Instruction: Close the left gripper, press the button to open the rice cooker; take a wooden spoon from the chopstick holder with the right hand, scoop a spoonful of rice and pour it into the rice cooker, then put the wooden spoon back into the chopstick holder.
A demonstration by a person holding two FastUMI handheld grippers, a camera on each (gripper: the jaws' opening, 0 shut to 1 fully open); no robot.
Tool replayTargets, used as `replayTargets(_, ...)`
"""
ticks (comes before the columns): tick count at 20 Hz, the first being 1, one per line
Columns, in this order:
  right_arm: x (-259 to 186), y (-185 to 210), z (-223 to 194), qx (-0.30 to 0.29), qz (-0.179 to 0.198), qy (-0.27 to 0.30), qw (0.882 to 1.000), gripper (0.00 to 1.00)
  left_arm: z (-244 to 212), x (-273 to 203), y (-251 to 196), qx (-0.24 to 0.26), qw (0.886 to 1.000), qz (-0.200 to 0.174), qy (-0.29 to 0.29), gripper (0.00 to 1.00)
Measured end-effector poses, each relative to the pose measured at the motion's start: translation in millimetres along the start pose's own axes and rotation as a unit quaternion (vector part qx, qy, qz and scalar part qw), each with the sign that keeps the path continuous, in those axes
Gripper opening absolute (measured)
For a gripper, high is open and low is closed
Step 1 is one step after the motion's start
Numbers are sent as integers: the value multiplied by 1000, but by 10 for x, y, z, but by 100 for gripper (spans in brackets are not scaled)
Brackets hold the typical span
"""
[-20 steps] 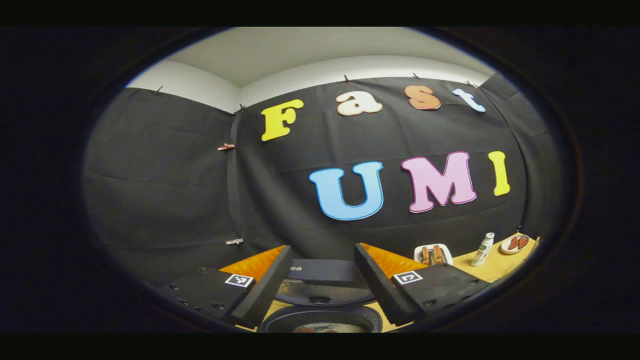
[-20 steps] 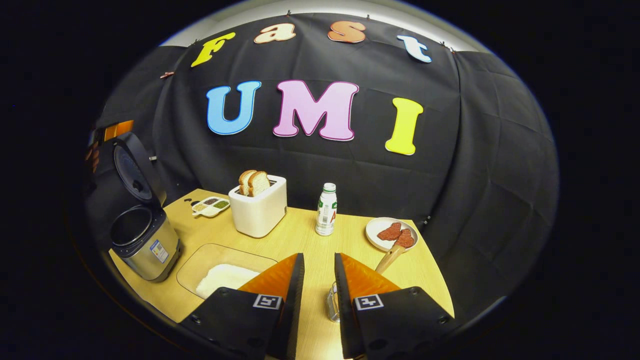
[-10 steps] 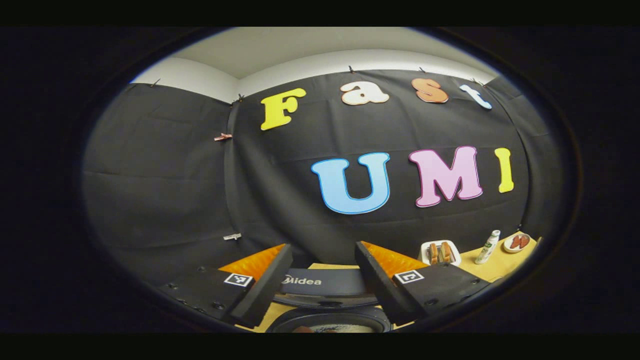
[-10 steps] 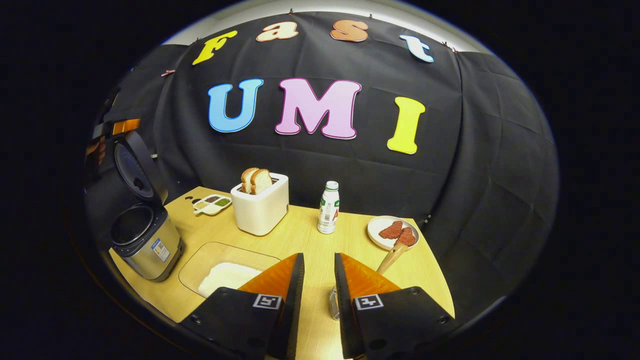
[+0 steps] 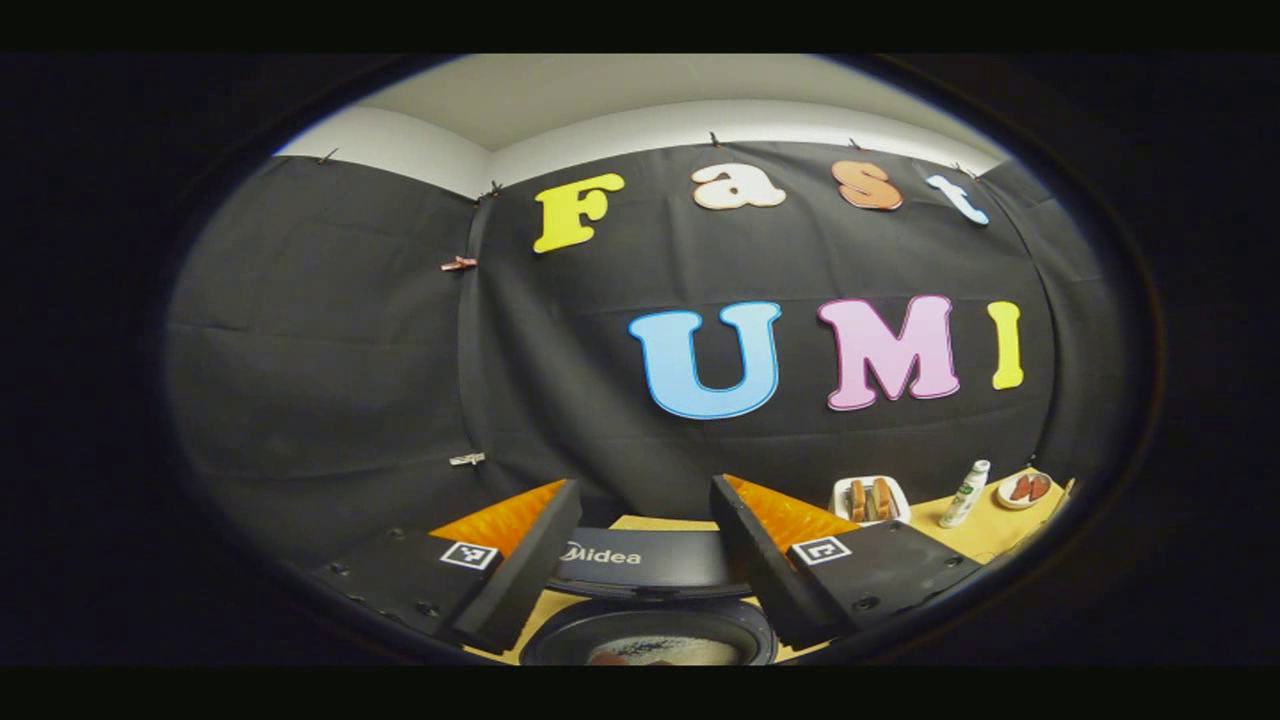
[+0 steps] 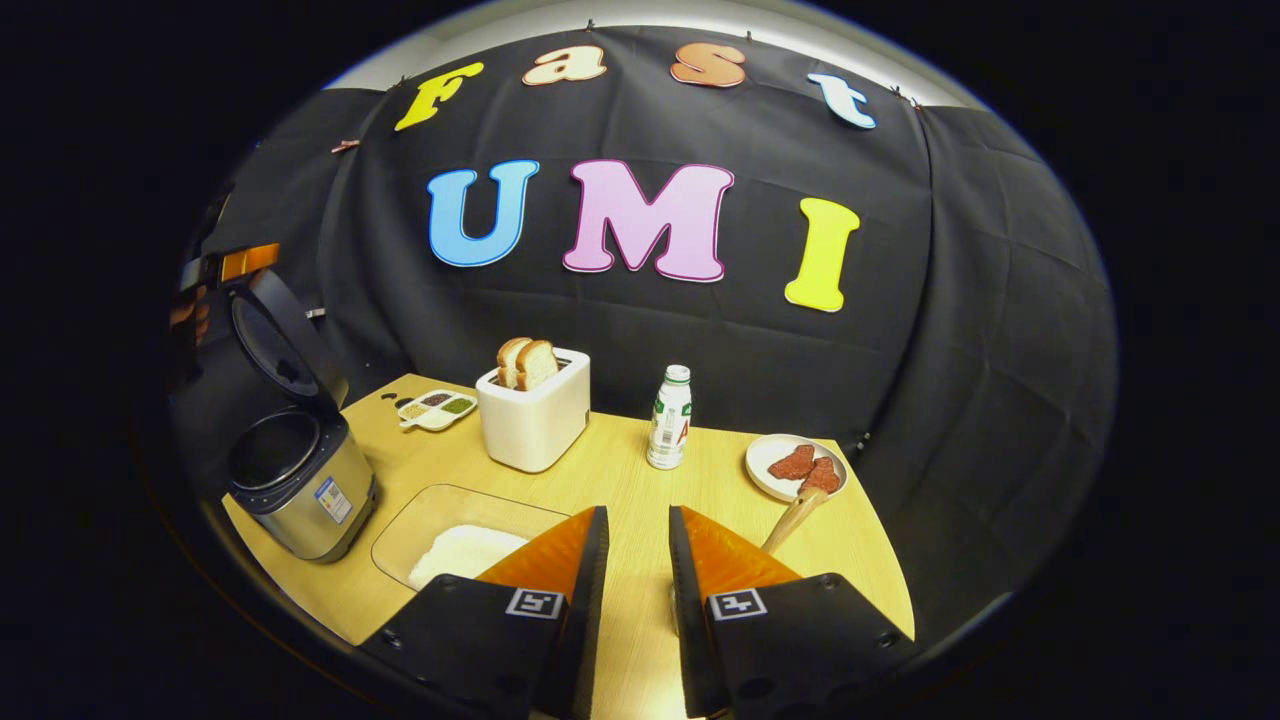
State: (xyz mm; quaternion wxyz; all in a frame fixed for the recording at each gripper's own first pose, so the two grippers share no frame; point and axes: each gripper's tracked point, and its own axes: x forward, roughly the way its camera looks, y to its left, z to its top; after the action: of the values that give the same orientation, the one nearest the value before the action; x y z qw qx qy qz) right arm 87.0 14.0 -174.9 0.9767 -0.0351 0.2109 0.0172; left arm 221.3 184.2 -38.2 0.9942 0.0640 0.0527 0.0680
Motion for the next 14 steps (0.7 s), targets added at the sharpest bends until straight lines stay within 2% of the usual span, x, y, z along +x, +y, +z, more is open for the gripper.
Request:
replayTargets(3,-35,41,3,0,6,-2,1000,39,-100,-187,20,-4,1000,-2,7,92)
replayTargets(4,-50,55,-1,0,8,-2,1000,41,-140,-253,25,-5,1000,-1,10,92)
replayTargets(5,-60,66,-1,1,11,-3,1000,38,-174,-311,33,-6,1000,0,13,89)
replayTargets(10,-122,130,-27,1,20,-3,1000,38,-467,-667,37,-12,999,4,38,92)
replayTargets(11,-133,138,-40,1,22,-3,1000,41,-529,-740,43,-11,999,6,44,92)
replayTargets(12,-143,151,-36,1,24,-3,1000,38,-602,-803,46,-12,999,7,50,92)
replayTargets(14,-172,182,-59,-1,28,-2,1000,38,-767,-927,50,-17,998,11,65,92)
